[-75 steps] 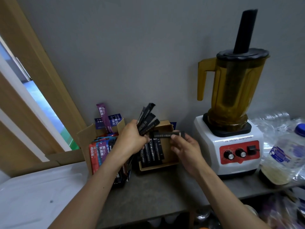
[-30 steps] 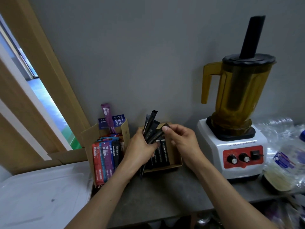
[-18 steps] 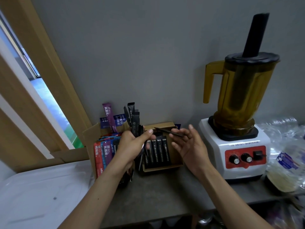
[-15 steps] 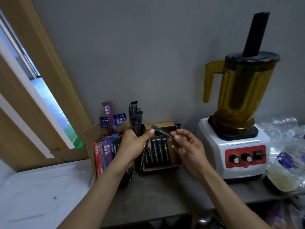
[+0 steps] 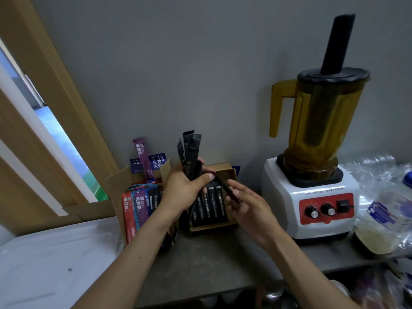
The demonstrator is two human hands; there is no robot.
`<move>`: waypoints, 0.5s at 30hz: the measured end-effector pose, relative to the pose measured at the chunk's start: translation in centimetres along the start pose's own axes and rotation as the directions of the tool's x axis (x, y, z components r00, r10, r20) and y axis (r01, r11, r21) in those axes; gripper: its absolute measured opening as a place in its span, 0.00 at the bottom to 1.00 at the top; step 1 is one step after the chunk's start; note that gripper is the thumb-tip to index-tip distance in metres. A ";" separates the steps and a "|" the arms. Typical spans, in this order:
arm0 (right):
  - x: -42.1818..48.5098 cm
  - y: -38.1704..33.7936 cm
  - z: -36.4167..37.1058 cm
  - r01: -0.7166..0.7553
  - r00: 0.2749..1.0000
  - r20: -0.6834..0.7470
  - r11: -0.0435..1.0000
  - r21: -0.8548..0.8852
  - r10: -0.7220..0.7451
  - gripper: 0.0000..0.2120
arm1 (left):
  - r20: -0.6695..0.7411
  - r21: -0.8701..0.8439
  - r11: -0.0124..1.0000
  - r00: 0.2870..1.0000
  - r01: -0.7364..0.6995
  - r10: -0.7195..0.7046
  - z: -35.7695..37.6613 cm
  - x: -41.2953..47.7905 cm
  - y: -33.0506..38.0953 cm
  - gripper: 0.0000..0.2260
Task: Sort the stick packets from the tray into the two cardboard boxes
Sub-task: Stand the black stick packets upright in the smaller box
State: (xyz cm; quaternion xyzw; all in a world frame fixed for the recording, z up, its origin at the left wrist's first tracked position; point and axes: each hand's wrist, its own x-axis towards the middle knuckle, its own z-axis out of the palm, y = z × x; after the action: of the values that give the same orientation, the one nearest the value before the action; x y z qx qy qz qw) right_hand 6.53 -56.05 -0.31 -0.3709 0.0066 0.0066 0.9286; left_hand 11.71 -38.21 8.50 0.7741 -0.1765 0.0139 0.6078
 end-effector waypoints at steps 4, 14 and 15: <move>-0.2 0.4 0.1 0.155 0.959 -0.077 0.734 -0.662 -0.272 0.12 | -0.047 0.122 0.988 0.995 0.092 -0.087 1.0 1.6 -0.6 0.12; 0.0 3.3 -3.0 0.189 0.846 0.411 -0.532 -0.826 -0.338 0.16 | -0.068 0.547 0.831 0.995 0.099 -0.074 5.0 4.7 -4.5 0.11; -0.1 3.5 -3.2 0.182 0.855 0.410 -0.555 -0.812 -0.319 0.18 | -0.056 0.575 0.814 0.997 0.079 -0.058 5.3 4.9 -4.7 0.11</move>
State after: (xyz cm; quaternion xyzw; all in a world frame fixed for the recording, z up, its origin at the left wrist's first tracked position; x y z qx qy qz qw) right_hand 6.35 -55.73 -5.07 -0.9569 -0.0636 -0.2537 0.1264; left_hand 16.62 -43.53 3.90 0.9272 -0.1252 0.0588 0.3480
